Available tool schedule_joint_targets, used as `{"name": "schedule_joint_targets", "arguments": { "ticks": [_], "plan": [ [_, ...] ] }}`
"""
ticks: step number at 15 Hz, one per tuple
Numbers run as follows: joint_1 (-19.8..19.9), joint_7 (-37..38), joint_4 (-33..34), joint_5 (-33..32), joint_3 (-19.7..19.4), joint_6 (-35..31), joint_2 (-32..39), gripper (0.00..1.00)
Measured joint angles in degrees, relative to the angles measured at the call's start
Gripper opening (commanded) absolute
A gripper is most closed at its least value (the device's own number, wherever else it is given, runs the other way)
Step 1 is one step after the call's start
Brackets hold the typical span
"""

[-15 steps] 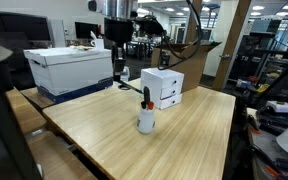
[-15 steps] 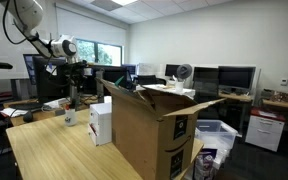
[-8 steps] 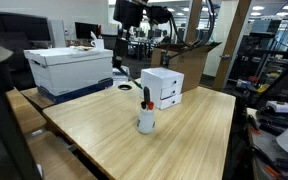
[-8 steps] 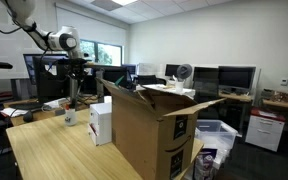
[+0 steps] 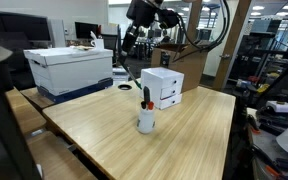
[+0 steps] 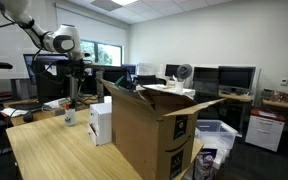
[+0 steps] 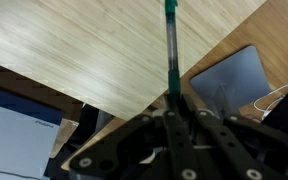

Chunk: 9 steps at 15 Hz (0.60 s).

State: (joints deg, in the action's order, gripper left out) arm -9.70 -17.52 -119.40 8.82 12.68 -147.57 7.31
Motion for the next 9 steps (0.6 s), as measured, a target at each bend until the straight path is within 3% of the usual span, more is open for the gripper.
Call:
{"name": "schedule_joint_targets", "arguments": {
  "ticks": [9],
  "plan": [
    [0.5, -16.2, -10.9, 25.5, 0.5, -12.7, -6.4, 0.07]
  ]
}}
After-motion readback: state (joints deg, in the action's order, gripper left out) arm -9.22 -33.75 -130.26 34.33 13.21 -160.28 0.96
